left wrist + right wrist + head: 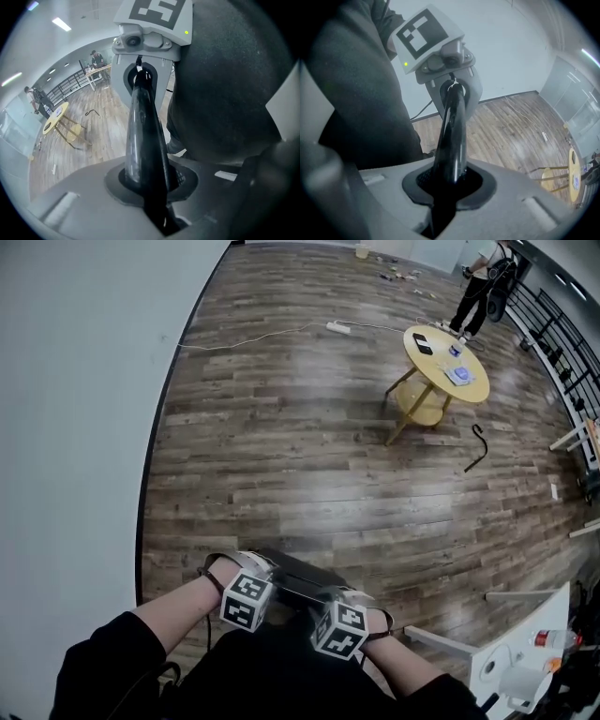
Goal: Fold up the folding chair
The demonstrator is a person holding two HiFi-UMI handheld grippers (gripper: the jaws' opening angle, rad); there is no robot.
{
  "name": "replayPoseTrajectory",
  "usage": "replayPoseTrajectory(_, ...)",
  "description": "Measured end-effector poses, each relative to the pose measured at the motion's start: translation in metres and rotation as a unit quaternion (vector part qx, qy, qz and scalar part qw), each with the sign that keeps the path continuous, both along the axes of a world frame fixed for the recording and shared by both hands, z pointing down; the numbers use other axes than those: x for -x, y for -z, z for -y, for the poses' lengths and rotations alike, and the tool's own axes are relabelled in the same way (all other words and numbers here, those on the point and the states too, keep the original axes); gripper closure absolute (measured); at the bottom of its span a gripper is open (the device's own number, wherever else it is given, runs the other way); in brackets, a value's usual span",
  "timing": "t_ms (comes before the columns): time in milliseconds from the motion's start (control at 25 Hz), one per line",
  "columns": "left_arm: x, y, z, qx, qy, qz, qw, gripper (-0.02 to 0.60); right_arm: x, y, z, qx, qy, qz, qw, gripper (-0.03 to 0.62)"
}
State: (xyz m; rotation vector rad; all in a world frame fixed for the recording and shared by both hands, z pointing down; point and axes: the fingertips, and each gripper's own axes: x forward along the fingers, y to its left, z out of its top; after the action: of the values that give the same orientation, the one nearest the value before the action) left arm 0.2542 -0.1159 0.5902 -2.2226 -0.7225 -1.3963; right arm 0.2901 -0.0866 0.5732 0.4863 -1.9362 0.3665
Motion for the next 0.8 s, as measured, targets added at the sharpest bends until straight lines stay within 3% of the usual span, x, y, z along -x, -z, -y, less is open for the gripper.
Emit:
replayPoseTrajectory(280,-0.008,0.003,0.017,-0.014,0.025,0.005,0.9996,0.534,-0.008,0.001,0.015,-0.015,0.038,-0.02,0.999,0.543)
replayPoseTrajectory(480,-0.014,0.005,0.025,0.001,0.057,0.018,0.9982,0.535,-0.018,0.002,0.03,-0.006,0.069,-0.014,0.997,0.546)
replayPoseTrajectory(800,-0.009,0.017,0.022,0.009,0.138,0.028,0.99,0.531,-0.017,0.008,0.037,0.009,0.168,-0.003,0.986,0.549)
